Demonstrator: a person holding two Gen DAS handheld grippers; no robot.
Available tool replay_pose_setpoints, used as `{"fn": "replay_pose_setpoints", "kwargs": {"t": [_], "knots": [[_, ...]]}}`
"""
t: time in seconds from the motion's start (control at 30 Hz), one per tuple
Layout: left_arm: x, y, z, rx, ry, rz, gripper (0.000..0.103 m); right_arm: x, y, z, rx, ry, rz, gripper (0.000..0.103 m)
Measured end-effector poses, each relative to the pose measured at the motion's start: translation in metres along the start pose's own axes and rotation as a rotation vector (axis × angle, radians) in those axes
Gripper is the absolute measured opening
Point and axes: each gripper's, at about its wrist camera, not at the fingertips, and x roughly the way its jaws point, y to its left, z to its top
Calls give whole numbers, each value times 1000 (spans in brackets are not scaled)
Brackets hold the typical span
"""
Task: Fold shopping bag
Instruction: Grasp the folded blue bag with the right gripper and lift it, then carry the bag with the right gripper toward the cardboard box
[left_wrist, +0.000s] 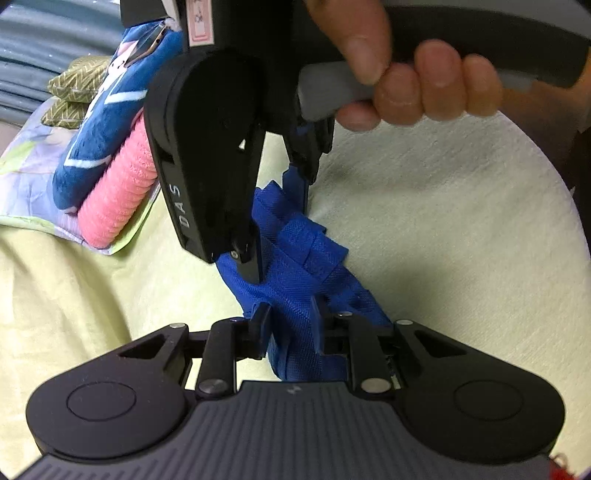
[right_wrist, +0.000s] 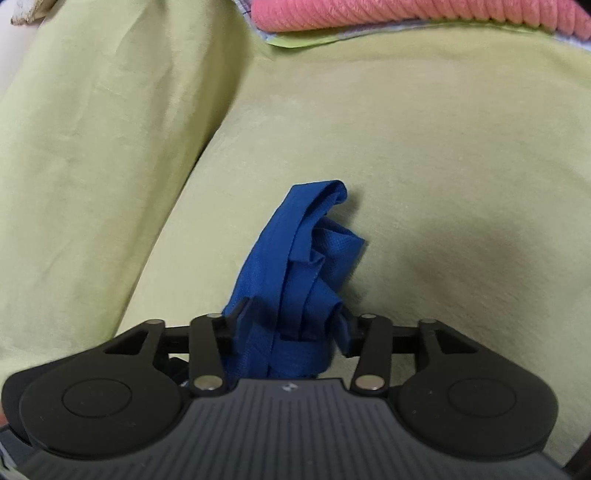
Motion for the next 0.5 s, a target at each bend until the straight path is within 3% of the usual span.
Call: {"fn": "replay_pose_setpoints", "kwargs": {"t": [0.07, 0.13, 0.2, 0.27, 0.4, 0.5], "knots": [[0, 2, 0, -10, -3, -1, 23, 3, 3, -2, -18, 1, 2, 58], [-1, 3, 0, -21, -6, 1, 23, 4, 5, -3, -29, 4, 3, 61], [-1, 4, 0, -29, -11, 2, 23, 3, 4, -5, -27, 2, -2, 56], [0, 5, -1, -36, -16, 2, 23, 1, -3, -6, 16, -1, -17, 35], [1, 5, -2, -46, -23, 2, 23, 2, -17, -3, 92, 22, 19, 35], [0, 4, -4, -60, -30, 1, 23, 6, -15, -2, 99, 22, 34, 46]]}}
